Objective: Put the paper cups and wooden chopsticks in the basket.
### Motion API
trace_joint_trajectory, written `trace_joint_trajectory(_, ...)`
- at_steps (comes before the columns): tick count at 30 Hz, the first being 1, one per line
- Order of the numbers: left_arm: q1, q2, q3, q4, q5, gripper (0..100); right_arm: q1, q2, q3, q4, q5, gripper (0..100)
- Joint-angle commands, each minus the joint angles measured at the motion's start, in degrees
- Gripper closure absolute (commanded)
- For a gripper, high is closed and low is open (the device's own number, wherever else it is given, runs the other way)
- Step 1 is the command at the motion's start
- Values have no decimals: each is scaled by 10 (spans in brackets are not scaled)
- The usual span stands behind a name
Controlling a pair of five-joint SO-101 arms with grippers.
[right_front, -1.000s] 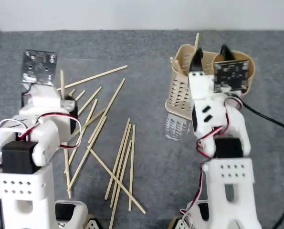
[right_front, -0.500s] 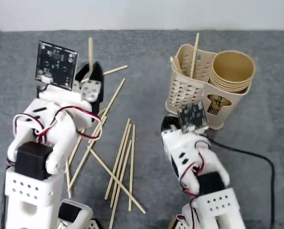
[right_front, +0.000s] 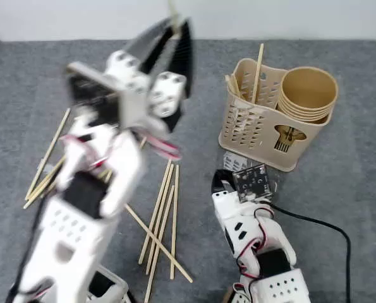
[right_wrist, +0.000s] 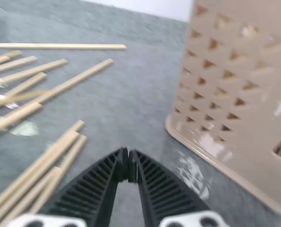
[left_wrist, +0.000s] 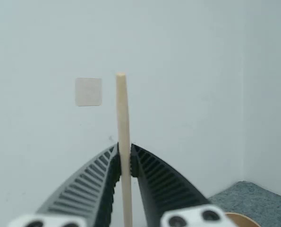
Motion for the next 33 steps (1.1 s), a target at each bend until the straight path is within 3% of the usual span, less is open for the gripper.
trace_joint_trajectory(1, 29, 54, -28, -84, -1, 988, -10, -43, 9, 15, -6, 990)
trace_joint_trajectory(8, 60, 153, -44, -186, -1, 988, -11, -72, 7, 50, -6, 990)
trace_joint_trajectory(19, 61, 315, -158, -185, 0, 987, -9, -73, 7, 51, -6, 990)
trace_joint_trajectory(25, 60, 316, -184, -25, 3, 983, -11, -75, 7, 63, -6, 990)
trace_joint_trajectory(29, 42, 305, -215, 27, 62, 930, -11, -77, 7, 66, -5, 990)
trace_joint_trajectory(33, 33, 276, -239, 88, 69, 904, -8, -77, 7, 66, -5, 990)
